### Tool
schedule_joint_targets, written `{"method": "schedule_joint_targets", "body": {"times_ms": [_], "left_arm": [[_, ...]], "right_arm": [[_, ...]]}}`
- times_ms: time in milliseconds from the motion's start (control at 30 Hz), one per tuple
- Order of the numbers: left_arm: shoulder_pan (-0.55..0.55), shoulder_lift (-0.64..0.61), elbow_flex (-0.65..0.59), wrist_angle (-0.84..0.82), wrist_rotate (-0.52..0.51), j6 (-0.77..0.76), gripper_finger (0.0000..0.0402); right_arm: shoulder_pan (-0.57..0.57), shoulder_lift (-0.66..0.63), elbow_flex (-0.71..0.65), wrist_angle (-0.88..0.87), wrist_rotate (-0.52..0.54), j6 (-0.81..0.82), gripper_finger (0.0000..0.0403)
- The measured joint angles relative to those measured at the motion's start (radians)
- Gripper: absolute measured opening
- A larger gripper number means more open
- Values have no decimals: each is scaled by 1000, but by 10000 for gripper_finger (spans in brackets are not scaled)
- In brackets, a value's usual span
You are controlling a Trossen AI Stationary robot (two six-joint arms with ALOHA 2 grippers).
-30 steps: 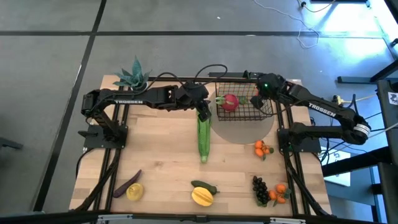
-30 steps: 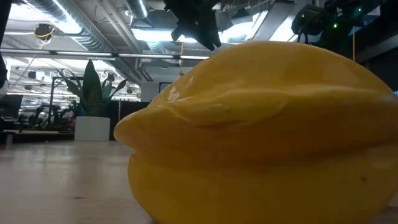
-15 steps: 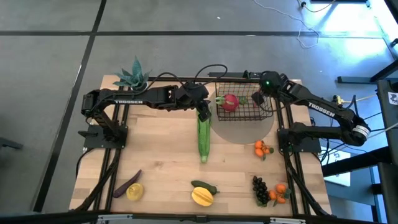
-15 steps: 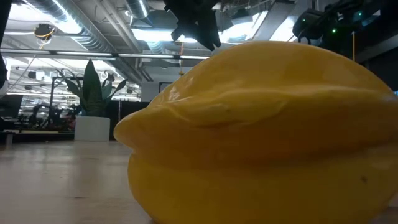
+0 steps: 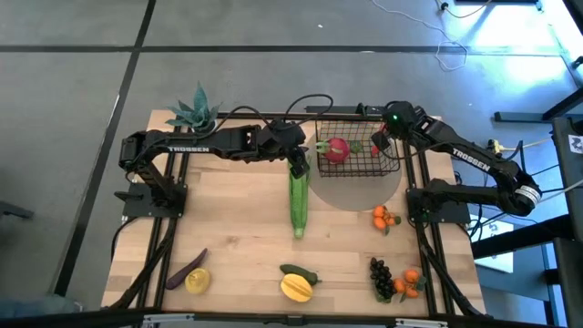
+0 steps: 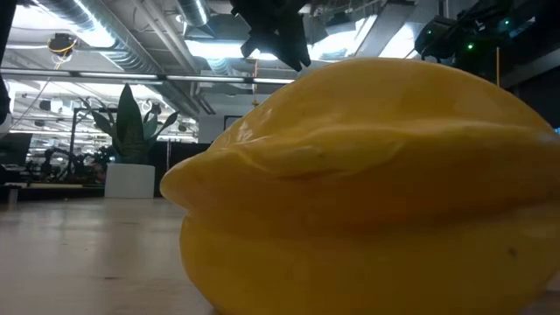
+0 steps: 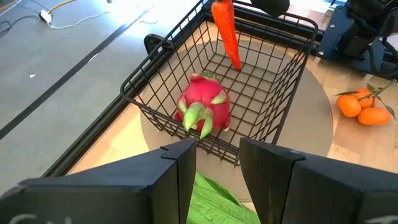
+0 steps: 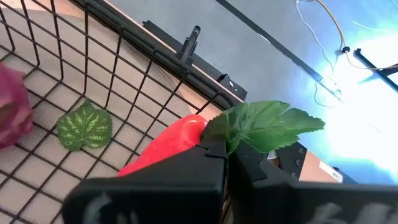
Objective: Build produce basket
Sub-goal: Put the carrot into the black wire basket
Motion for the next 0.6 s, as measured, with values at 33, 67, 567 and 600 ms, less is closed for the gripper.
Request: {"method": "schedule_joint_targets", "body": {"times_ms": [33,67,567,600], "left_arm": [[0,0,0,-1,0,0,110],[0,0,0,-4,0,0,110],[0,0,0,-33,0,-3,110],[0,0,0,-33,0,-3,110]], "right_arm": [[0,0,0,0,-1,-8,0],[0,0,0,0,-6,-12,0],[1,0,74,-18,-44,-9,120],[1,0,96,-28,-44,-7,123]]}}
